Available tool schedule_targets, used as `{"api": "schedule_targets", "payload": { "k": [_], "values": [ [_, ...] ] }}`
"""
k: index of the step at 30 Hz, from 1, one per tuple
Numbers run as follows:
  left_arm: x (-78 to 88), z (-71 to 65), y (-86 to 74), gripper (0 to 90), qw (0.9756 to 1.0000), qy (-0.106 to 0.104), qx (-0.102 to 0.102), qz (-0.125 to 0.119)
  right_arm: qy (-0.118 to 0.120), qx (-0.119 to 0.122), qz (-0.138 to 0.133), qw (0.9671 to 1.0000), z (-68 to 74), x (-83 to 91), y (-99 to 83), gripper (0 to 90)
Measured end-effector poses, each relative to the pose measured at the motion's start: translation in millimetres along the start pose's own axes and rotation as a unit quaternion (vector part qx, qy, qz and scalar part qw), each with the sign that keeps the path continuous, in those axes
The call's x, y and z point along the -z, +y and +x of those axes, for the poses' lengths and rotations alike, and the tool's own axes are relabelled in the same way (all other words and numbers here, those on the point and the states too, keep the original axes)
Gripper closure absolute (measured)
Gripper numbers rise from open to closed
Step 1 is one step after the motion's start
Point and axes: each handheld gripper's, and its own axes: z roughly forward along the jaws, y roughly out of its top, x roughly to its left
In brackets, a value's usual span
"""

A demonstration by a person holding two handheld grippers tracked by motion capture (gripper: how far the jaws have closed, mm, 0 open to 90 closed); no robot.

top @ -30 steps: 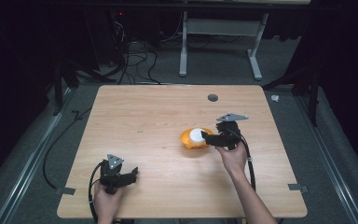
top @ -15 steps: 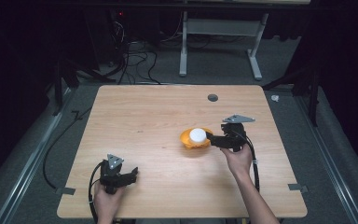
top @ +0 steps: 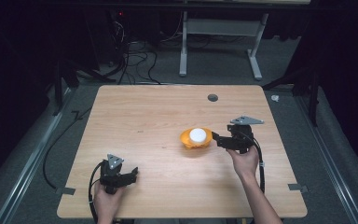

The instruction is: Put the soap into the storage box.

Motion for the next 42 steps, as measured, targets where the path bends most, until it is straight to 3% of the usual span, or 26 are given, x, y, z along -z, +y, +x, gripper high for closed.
{"api": "schedule_targets", "payload": {
  "k": [42],
  "values": [
    [0.0, 0.0, 0.0, 17.4, 1.0, 0.0, 0.0, 0.0, -0.033, -0.02, -0.016, 0.9991, -27.6, 41.2, -27.7, 28.9]
  ]
}}
